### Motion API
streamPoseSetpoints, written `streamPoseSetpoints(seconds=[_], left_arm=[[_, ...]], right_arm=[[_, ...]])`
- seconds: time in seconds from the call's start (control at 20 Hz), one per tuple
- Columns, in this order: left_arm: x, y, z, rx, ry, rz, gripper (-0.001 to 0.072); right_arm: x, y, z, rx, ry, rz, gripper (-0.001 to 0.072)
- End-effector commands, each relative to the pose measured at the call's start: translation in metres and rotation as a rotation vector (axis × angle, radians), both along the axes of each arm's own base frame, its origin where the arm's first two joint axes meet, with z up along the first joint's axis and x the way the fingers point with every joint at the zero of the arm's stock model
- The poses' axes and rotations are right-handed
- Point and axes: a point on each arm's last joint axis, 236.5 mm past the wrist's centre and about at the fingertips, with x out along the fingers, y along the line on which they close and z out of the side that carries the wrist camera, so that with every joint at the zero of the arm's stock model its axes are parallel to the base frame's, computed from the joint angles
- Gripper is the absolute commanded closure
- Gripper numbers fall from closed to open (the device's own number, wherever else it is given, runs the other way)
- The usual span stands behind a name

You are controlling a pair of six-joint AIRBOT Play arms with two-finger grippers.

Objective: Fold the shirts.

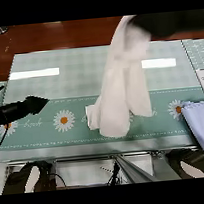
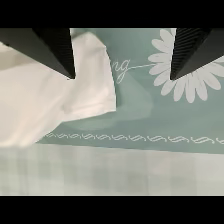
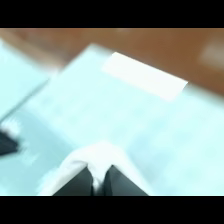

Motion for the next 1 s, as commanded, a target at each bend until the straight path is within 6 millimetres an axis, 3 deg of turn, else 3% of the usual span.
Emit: streamPoseSetpoints(seconds=[0.0, 0.1, 0.2, 0.25, 0.3, 0.35, 0.45, 0.55, 0.6, 0.65, 0.75, 0.8, 0.85, 0.9, 0.95], left_arm=[[0.000, 0.000, 0.000, -0.002, -0.002, 0.000, 0.0007], [0.000, 0.000, 0.000, -0.002, -0.002, 0.000, 0.0007], [0.001, 0.000, 0.001, 0.008, -0.012, -0.009, 0.0007], [0.001, 0.001, 0.000, 0.016, -0.015, -0.010, 0.0007], [0.002, 0.001, -0.001, 0.014, -0.011, -0.009, 0.0007], [0.001, 0.000, -0.003, 0.011, -0.001, -0.015, 0.0007], [-0.008, -0.005, -0.010, -0.005, 0.053, -0.047, 0.0007], [-0.019, -0.011, -0.021, -0.037, 0.142, -0.077, 0.0007], [-0.020, -0.012, -0.027, -0.047, 0.174, -0.083, 0.0007], [-0.020, -0.012, -0.034, -0.050, 0.207, -0.087, 0.0007], [-0.019, -0.012, -0.051, -0.075, 0.281, -0.088, 0.0007], [-0.020, -0.015, -0.063, -0.093, 0.332, -0.100, 0.0007], [-0.024, -0.021, -0.076, -0.105, 0.387, -0.120, 0.0008], [-0.030, -0.028, -0.091, -0.114, 0.443, -0.144, 0.0007], [-0.032, -0.034, -0.105, -0.117, 0.490, -0.160, 0.0007]], right_arm=[[-0.022, 0.071, -0.111, 0.053, 0.261, 0.088, 0.0687], [-0.045, 0.117, -0.171, 0.023, 0.379, 0.152, 0.0686], [-0.054, 0.138, -0.229, -0.092, 0.444, 0.171, 0.0684], [-0.052, 0.143, -0.247, -0.094, 0.513, 0.130, 0.0549], [-0.048, 0.143, -0.257, -0.090, 0.561, 0.096, 0.0118], [-0.042, 0.139, -0.259, -0.087, 0.566, 0.084, 0.0093], [-0.022, 0.116, -0.238, -0.068, 0.561, 0.061, 0.0093], [0.013, 0.061, -0.194, -0.045, 0.509, 0.001, 0.0093], [0.032, 0.020, -0.178, -0.059, 0.472, -0.070, 0.0093], [0.047, -0.033, -0.170, -0.101, 0.439, -0.174, 0.0094], [0.049, -0.144, -0.180, -0.230, 0.462, -0.416, 0.0094], [0.040, -0.189, -0.193, -0.262, 0.494, -0.531, 0.0094], [0.025, -0.224, -0.210, -0.253, 0.545, -0.638, 0.0095], [0.006, -0.241, -0.228, -0.220, 0.601, -0.701, 0.0095], [-0.014, -0.246, -0.249, -0.170, 0.658, -0.739, 0.0095]])
